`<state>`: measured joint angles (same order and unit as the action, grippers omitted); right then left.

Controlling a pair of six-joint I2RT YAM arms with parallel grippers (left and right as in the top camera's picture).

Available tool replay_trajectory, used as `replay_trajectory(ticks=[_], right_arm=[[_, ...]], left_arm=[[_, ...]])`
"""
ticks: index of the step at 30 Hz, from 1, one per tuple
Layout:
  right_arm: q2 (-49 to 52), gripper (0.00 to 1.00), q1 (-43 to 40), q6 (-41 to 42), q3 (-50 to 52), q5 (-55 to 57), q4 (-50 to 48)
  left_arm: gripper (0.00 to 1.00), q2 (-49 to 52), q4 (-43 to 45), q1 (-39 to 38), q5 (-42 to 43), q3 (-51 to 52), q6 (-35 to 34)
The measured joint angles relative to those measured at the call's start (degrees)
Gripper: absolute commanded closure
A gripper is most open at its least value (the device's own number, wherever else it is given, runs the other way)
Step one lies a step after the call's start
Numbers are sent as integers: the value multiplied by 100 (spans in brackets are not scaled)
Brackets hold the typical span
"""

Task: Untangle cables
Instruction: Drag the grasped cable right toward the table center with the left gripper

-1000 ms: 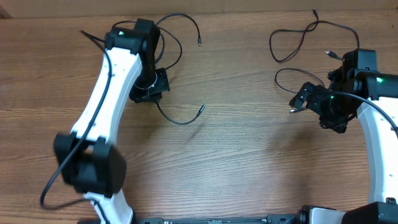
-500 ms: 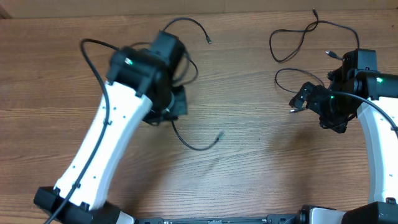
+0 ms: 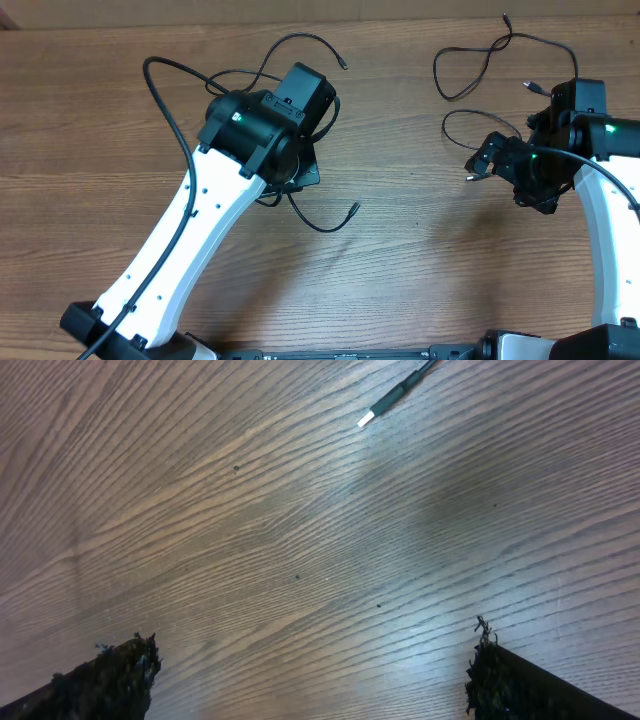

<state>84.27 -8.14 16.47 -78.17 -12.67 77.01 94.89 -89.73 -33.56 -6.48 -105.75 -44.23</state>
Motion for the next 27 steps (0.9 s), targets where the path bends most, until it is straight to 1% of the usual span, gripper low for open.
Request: replay_trajectory(ticks=[2, 3, 4, 7, 9, 11, 12, 15, 18, 20, 22, 24, 27], right_arm=[[0, 0, 0, -2, 0, -2, 0], [0, 0, 0, 0, 0, -2, -2], [0, 0, 0, 2, 0, -2, 0], [0, 0, 0, 2, 0, 0, 2], [0, 0, 0, 0, 0, 0, -2], [0, 0, 0, 0, 0, -2, -4], [0, 0, 0, 2, -2, 0, -2], [0, 0, 0, 0, -2, 0, -2], [0, 0, 0, 2, 0, -2, 0], [0, 0, 0, -2, 0, -2, -2], [0, 0, 0, 0, 0, -2, -2], [0, 0, 0, 2, -2, -2, -2], [0, 0, 0, 2, 0, -4, 0]], left_arm=[[89, 92, -2, 2, 4, 13, -26], [83, 142, -4, 2, 17, 39, -28], [72, 199, -20, 0, 22, 70, -39], [53, 354, -35, 2, 37, 122, -20], [49, 422, -31, 0, 55, 140, 15], [49, 444, -33, 0, 63, 151, 26], [46, 446, -33, 2, 66, 151, 26], [44, 446, -33, 0, 66, 151, 50], [40, 446, -33, 2, 66, 151, 70], [34, 446, -15, 33, 63, 151, 94], [22, 446, 74, 107, 66, 151, 107], [14, 446, 212, 225, 63, 153, 125], [8, 446, 595, 531, 55, 155, 81]])
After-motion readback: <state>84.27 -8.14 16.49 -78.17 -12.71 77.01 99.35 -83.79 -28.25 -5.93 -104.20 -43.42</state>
